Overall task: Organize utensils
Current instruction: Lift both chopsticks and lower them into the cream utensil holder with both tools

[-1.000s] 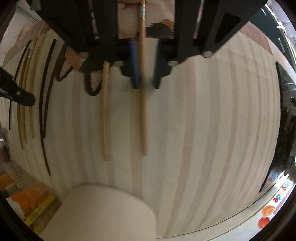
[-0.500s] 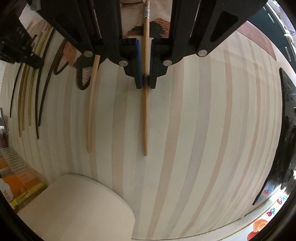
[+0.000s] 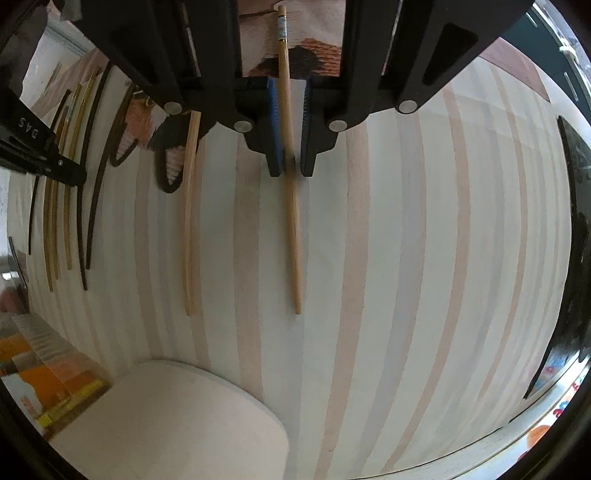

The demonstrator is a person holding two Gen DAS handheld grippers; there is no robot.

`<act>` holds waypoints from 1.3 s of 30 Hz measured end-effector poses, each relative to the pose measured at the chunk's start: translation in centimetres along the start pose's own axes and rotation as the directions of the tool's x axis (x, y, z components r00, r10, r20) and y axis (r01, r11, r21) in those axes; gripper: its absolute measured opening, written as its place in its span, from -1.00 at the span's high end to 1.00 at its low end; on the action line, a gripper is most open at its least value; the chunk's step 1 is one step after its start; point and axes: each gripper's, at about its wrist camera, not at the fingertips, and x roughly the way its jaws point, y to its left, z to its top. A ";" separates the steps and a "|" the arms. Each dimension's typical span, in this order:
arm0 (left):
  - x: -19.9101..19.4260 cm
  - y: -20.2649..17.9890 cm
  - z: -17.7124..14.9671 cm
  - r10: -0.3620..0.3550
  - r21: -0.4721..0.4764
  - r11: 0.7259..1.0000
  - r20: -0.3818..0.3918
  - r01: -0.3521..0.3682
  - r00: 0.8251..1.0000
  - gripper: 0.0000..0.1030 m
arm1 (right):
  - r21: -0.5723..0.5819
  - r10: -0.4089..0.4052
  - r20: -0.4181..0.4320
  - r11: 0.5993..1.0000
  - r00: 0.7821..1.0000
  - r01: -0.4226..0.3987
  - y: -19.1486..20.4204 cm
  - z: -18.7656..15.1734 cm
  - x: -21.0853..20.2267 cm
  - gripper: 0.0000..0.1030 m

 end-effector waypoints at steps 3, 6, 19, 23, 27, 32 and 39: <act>-0.4 -0.2 1.1 -0.015 -0.021 1.000 0.000 0.015 1.000 0.90 | 0.072 0.031 -0.001 0.997 1.000 -0.031 -0.6 -0.1 0.3 0.89; -0.6 0.2 1.4 -0.018 0.001 1.000 -0.004 0.018 1.000 0.90 | 0.131 0.060 -0.032 0.990 0.998 -0.056 -2.6 -0.3 0.7 0.89; 0.7 -1.1 0.8 0.011 0.053 0.999 -0.037 -0.009 0.999 0.87 | 0.051 -0.066 -0.042 0.996 0.997 0.068 1.2 1.9 2.0 0.87; 0.7 -2.4 1.0 0.038 0.071 0.997 -0.015 -0.037 0.999 0.91 | 0.066 -0.052 -0.040 0.996 0.998 0.055 1.0 2.9 1.2 0.84; 1.0 -3.5 0.7 0.050 0.086 0.995 0.002 -0.050 0.999 0.91 | 0.049 -0.069 -0.029 0.996 0.997 0.070 0.5 2.6 1.4 0.85; -0.5 -3.1 -1.4 0.074 0.090 0.993 0.038 -0.077 0.997 0.92 | 0.087 -0.007 0.008 0.996 1.000 0.006 0.0 1.0 0.5 0.89; -4.2 -2.6 -3.2 0.033 0.034 0.999 0.115 -0.037 0.993 0.92 | 0.056 0.050 0.117 0.997 0.992 -0.057 0.5 -0.9 -3.6 0.89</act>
